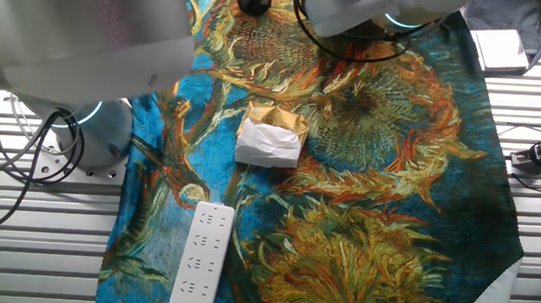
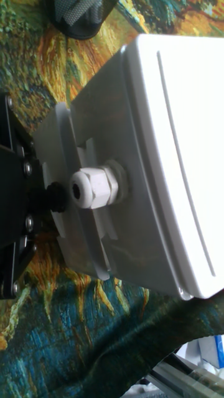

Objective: Grasp the handle and close the drawer

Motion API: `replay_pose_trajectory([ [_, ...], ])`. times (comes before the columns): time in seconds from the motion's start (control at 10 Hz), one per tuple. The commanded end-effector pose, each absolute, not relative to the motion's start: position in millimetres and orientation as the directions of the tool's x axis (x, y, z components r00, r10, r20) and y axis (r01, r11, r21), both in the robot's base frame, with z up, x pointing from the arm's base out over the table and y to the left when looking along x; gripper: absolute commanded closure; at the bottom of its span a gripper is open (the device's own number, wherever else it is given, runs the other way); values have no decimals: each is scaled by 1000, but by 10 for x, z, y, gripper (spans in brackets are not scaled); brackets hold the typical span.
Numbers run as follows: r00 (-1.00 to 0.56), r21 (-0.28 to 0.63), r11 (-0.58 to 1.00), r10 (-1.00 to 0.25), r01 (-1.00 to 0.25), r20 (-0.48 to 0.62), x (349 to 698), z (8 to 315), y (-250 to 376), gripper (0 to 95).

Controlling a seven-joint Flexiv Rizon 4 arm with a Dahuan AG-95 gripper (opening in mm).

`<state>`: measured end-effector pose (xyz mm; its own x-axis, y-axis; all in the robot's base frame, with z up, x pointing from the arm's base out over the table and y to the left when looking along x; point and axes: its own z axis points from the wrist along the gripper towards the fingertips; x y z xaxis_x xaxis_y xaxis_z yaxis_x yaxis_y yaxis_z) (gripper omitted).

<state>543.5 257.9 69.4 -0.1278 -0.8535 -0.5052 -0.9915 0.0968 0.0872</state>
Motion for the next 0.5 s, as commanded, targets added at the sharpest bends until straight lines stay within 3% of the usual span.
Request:
replay_pose_trajectory([
  [0.1,-126,87,95,-853,-992,-507,5434,691,2575,570],
  [0.5,-129,89,97,-848,-991,-514,5394,705,2543,570],
])
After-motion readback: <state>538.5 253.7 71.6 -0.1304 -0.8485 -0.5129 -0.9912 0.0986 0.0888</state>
